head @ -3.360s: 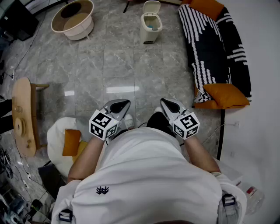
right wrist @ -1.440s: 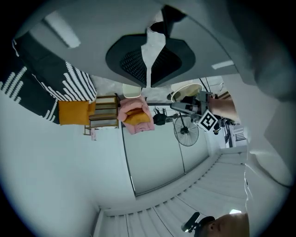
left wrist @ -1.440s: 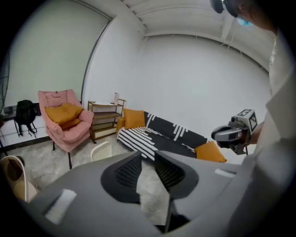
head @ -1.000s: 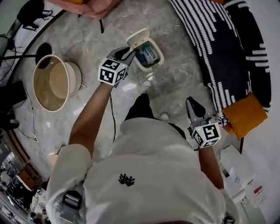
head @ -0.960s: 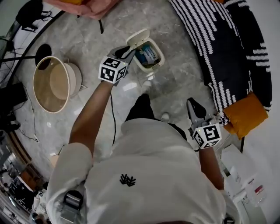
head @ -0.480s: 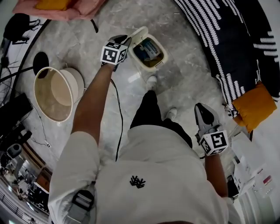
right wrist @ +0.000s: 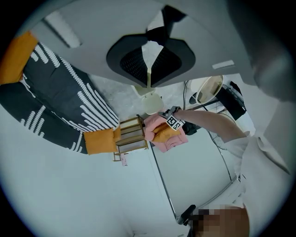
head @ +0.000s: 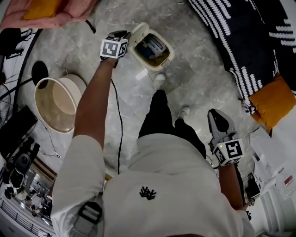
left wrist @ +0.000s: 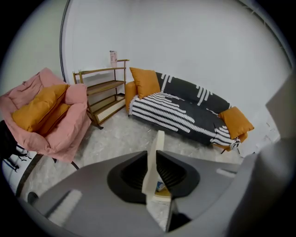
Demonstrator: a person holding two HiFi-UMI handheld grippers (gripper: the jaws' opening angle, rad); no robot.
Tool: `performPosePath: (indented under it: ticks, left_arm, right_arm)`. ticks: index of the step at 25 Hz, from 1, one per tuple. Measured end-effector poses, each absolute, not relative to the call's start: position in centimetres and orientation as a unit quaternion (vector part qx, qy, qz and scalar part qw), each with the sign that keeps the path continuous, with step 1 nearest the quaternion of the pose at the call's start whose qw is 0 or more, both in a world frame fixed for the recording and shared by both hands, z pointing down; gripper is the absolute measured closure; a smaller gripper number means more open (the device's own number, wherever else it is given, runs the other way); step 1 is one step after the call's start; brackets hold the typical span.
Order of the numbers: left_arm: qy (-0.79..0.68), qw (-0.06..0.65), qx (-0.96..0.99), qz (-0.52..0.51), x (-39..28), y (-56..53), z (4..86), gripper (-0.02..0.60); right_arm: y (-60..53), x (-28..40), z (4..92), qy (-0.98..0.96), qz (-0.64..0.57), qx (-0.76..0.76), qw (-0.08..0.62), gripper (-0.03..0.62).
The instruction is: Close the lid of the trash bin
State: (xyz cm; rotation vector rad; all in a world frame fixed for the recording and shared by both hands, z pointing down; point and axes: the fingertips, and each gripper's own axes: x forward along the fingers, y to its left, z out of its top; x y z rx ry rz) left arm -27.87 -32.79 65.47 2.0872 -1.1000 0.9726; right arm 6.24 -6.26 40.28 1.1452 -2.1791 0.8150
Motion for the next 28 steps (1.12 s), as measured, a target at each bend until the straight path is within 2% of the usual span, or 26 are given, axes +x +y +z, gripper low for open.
performPosePath:
  ticks: [7,28]
  left_arm:
    - [-0.416,0.325,0.778,0.341,-27.6,-32.7,66.0,0.498]
    - [-0.356,0.359,0.799,0.326,-18.8,-25.4,68.5,0.494]
  right_arm:
    - [-6.4,6.5,40.8,-0.805,0.31,0.429,0.268,0.569]
    - [-4.0,6.8,42.7,-0.797,0.328,0.437,0.256,0.571]
